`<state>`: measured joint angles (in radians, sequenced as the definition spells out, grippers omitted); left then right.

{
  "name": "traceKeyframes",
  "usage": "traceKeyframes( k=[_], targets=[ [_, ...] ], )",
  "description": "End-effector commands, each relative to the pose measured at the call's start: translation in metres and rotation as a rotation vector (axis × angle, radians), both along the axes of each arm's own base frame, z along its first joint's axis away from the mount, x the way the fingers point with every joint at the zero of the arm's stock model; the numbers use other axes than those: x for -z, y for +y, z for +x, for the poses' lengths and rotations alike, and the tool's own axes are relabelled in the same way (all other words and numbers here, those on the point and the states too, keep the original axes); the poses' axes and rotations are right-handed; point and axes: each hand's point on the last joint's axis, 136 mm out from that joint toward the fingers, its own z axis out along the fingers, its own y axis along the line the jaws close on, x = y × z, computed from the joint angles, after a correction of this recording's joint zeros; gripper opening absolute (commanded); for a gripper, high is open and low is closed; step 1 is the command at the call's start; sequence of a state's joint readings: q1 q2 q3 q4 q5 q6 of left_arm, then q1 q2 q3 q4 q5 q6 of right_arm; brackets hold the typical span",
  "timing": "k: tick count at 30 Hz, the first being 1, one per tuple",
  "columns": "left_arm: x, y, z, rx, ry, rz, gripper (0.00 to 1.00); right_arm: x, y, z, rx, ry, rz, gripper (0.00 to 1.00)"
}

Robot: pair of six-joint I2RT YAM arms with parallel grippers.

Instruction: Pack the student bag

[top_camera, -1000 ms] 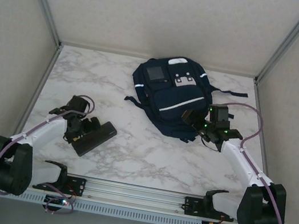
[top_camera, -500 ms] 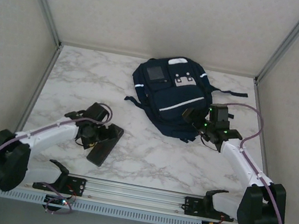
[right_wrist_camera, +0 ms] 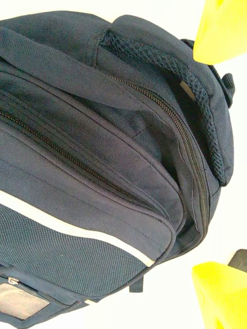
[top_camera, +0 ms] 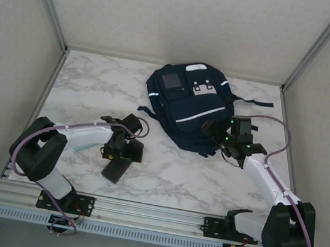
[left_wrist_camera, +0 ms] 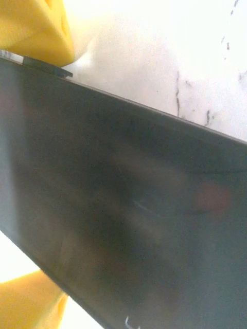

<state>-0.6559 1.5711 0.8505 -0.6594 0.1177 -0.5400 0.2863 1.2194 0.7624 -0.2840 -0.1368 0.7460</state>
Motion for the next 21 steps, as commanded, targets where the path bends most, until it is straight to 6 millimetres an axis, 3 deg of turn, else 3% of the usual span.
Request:
traceKeyframes(
  k=[1, 6, 10, 14, 21],
  targets=[
    [0.008, 0.012, -0.005, 0.07, 0.033, 0.1, 0.97, 0.0, -0.003, -0.002, 0.013, -0.001, -0.015, 0.99],
    [0.008, 0.006, 0.0, 0.071, 0.026, 0.075, 0.63, -0.002, -0.001, -0.002, 0.003, -0.007, -0.007, 0.99],
    [-0.013, -0.008, 0.021, 0.038, -0.039, 0.022, 0.64, -0.015, 0.015, -0.001, -0.078, -0.062, 0.028, 0.99],
    [-0.053, -0.028, 0.061, -0.045, -0.16, -0.098, 0.67, -0.036, 0.056, -0.005, -0.272, -0.172, 0.063, 0.99],
    [-0.125, -0.064, 0.137, -0.241, -0.317, -0.402, 0.67, -0.053, 0.123, -0.025, -0.556, -0.281, 0.131, 0.98]
  ],
)
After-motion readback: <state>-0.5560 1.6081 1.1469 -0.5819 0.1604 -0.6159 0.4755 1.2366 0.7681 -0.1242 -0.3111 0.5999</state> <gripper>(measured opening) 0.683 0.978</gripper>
